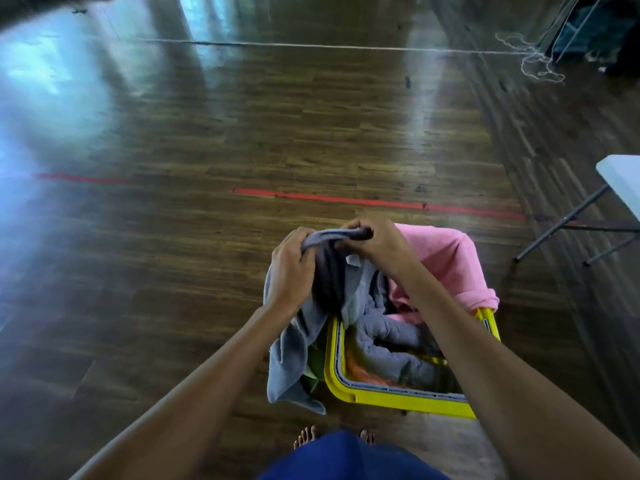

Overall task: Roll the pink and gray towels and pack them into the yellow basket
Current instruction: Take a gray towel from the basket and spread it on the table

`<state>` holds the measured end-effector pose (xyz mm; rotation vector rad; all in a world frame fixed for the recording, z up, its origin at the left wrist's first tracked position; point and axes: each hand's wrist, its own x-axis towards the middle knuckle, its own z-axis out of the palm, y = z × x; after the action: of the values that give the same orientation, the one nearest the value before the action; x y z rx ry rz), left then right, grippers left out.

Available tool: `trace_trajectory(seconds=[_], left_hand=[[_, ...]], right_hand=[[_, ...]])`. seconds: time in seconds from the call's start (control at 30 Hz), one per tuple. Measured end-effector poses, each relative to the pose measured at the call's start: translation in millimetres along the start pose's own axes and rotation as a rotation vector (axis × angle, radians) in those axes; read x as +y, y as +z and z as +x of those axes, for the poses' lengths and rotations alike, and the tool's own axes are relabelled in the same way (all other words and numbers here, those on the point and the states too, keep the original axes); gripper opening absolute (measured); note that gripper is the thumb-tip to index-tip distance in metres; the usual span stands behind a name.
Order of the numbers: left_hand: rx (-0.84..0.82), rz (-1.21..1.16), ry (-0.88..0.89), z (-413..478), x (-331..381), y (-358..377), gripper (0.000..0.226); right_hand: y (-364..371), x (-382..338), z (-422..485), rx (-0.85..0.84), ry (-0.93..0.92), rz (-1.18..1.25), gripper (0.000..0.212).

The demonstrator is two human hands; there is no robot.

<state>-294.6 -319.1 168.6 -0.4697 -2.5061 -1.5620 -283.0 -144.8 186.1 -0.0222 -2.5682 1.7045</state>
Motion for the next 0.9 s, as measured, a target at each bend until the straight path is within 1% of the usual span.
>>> trace_trajectory(seconds=[0.07,0.1,0.17,0.2,0.23,0.27,0.33,0.37,0.43,0.47,0.5,0.6,0.67,0.77,0.83,0.9], left_hand=[[0.005,-0.024,-0.052,3,1,-6,0.02],[0.006,-0.026,-0.074,3,0,-7,0.021],[0.027,-0.034,-0.138,1,-6,-10,0.021],[0.03,-0.039,-0.164,1,-9,-11,0.022],[0.022,-0.048,-0.161,1,-11,-13,0.021],[-0.002,-0.053,-0.128,2,-11,-15,0.02],[-0.059,-0.068,-0.017,4,-5,-16,0.022],[-0.05,-0.074,0.023,8,0,-15,0.025],[0.03,-0.078,0.034,16,13,-14,0.024],[0.061,-0.074,0.035,21,19,-15,0.017],[0.07,-0.073,0.039,25,22,-15,0.011],[0.082,-0.049,0.027,37,21,-18,0.017],[0.14,-0.02,0.006,43,21,-22,0.017],[0.252,-0.041,-0.057,57,26,-37,0.017],[0.332,-0.053,-0.103,68,24,-58,0.017],[0.384,-0.033,-0.115,77,17,-81,0.016]], right_hand=[[3,14,0,-0.043,0.129,0.214,0.026],[4,19,-1,-0.06,0.201,0.348,0.027],[6,21,-1,-0.063,0.28,0.54,0.019],[6,19,0,-0.056,0.278,0.563,0.016],[6,15,3,-0.051,0.246,0.531,0.014],[5,10,6,-0.046,0.191,0.447,0.01],[4,0,15,-0.025,0.076,0.229,0.003],[5,-4,20,-0.007,0.035,0.128,0.003],[8,-12,28,0.015,-0.018,-0.037,0.012],[10,-16,31,0.016,-0.033,-0.08,0.016],[12,-19,33,0.014,-0.036,-0.091,0.018],[16,-26,36,-0.008,-0.047,-0.067,0.015],[18,-27,36,-0.113,-0.028,0.015,0.013],[19,-10,31,-0.302,0.027,0.16,0.023],[15,15,22,-0.36,0.118,0.184,0.026],[11,38,10,-0.367,0.186,0.171,0.024]])
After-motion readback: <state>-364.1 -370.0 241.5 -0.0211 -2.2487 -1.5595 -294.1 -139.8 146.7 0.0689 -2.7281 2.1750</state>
